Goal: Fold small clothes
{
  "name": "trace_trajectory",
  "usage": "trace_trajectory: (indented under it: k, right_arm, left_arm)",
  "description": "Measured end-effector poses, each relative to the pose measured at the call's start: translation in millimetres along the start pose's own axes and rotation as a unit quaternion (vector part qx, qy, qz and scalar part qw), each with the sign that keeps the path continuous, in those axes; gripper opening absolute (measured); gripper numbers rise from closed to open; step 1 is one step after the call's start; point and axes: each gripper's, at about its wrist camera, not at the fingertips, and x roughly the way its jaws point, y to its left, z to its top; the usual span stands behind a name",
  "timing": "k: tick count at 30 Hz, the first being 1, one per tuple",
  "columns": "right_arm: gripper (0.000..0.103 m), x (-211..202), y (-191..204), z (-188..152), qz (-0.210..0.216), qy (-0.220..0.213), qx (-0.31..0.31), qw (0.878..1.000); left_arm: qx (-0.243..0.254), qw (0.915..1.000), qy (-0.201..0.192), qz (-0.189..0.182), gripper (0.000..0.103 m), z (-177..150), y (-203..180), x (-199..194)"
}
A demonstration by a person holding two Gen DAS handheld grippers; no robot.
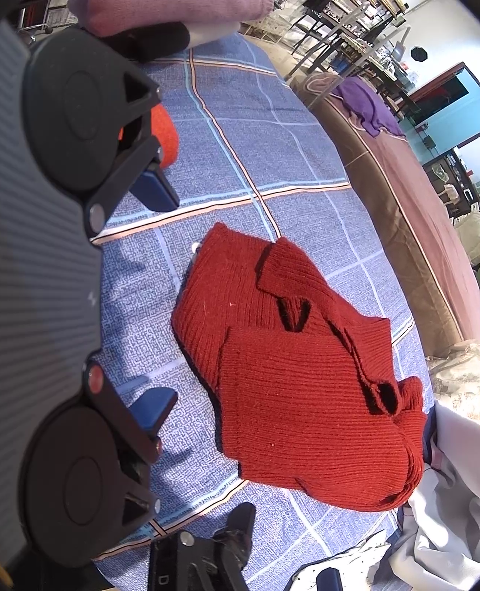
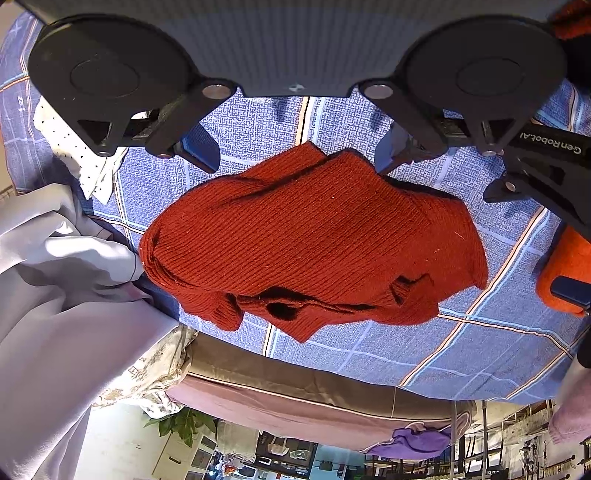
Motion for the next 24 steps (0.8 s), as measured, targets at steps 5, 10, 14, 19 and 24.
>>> trace_trajectory:
  k: [5, 10, 14, 19, 24]
  right_arm:
    - [0.103, -3, -6, -2, 0.002, -0.029, 0.02, 0.999]
    - [0.103, -2, -34, -25, 0.068, -0.085, 0.12, 0.987]
    - [0.103, 6, -53, -57, 0.106, -0.105, 0.216, 0.965]
    - [0.103, 24, -39, -75, 0.139, -0.104, 0.204, 0.963]
    - [0.103, 53, -40, -77, 0.166, -0.082, 0.242, 0.952]
  left_arm:
    - [-0.008, 0.9999, -0.001, -0.011, 0.103, -2, 3, 7]
    - [-0.052, 0.9977, -0.001, -0.045, 0.103, -15, 21, 31]
    - [-0.12, 0.9888, 0.001, -0.089, 0.103, -30, 38, 56]
    - [-0.143, 0.9838, -0.015, -0.108, 0.103, -40, 34, 81]
    - [-0.071, 0.9951, 0.012, -0.068, 0.103, -40, 10, 100]
